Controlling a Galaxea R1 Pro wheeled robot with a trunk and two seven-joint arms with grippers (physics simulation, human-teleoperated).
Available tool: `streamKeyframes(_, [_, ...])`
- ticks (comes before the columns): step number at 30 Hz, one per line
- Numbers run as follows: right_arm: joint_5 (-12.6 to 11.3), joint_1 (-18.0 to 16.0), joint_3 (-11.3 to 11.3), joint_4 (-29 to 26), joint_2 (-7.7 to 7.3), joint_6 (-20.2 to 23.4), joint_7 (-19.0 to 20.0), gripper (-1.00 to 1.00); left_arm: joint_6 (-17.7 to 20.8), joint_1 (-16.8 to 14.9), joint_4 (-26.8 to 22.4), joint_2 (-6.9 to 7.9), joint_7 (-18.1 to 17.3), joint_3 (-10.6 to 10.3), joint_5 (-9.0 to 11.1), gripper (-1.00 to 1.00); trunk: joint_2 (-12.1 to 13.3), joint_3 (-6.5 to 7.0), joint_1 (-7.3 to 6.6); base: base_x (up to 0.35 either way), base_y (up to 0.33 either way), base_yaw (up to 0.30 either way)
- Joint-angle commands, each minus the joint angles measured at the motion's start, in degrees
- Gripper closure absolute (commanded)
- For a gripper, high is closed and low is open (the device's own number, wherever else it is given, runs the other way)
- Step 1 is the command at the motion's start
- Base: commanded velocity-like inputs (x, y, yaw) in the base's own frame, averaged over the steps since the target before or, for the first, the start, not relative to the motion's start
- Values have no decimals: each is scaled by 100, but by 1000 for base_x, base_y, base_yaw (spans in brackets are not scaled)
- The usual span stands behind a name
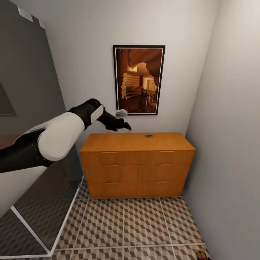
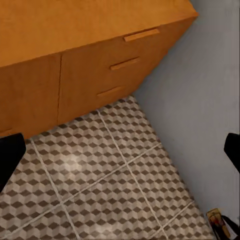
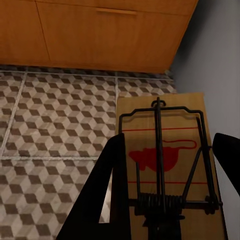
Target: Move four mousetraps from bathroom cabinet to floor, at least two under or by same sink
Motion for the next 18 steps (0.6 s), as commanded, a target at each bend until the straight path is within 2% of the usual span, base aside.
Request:
streamKeyframes(1, [-56, -5, 40, 3, -3, -19, 22, 100, -273, -3, -6, 8, -411, -53, -137, -100, -12, -13, 3, 0, 0, 0])
streamKeyframes(2, [-51, -5, 40, 3, -3, -19, 24, 100, -416, -3, -4, 13, -599, -109, -180, -100, -12, -13, 3, 0, 0, 0])
streamKeyframes(3, [-29, -5, 37, 3, -6, -19, 28, 100, -691, -3, -2, 23, -981, -259, -293, -100, -12, -13, 3, 0, 0, 0])
streamKeyframes(4, [6, -5, 35, 3, -8, -19, 30, 100, -939, -3, 0, 35, -1384, -444, -432, -100, -12, -13, 3, 0, 0, 0])
streamKeyframes(5, [62, -5, 34, 3, -10, -19, 32, 100, -1266, -4, 1, 52, -1984, -704, -640, -100, -12, -13, 3, 0, 0, 0])
streamKeyframes(6, [94, -5, 33, 3, -10, -20, 33, 100, -1469, -4, 2, 67, -2349, -821, -744, -100, -12, -13, 3, 0, 0, 0])
streamKeyframes(8, [134, -5, 37, 3, -11, -24, 34, 100, -1778, 0, 2, 99, -2776, -928, -840, -100, -12, -13, 3, 0, 0, 0])
streamKeyframes(10, [191, -5, 40, 3, -7, -26, 28, 100, -2168, 0, -2, 207, -3167, -1005, -910, -100, -12, -13, 3, 0, 0, 0])
streamKeyframes(13, [255, -5, 41, 3, -5, -27, 26, 100, -2328, 1, -5, 296, -3545, -1033, -1005, -100, -12, -13, 3, 0, 0, 0])
streamKeyframes(16, [297, -5, 41, 3, -5, -27, 26, 100, -2604, 4, -6, 331, -4152, -1046, -1364, -100, -12, -13, 3, 0, 0, 0])
streamKeyframes(17, [300, -5, 41, 3, -4, -27, 26, 100, -2691, 4, -6, 333, -4242, -1046, -1450, -100, -12, -13, 3, 0, 0, 0])
streamKeyframes(18, [304, -5, 41, 3, -6, -27, 26, 100, -2861, 5, -6, 336, -4402, -1044, -1623, -100, -12, -13, 3, 0, 0, 0])
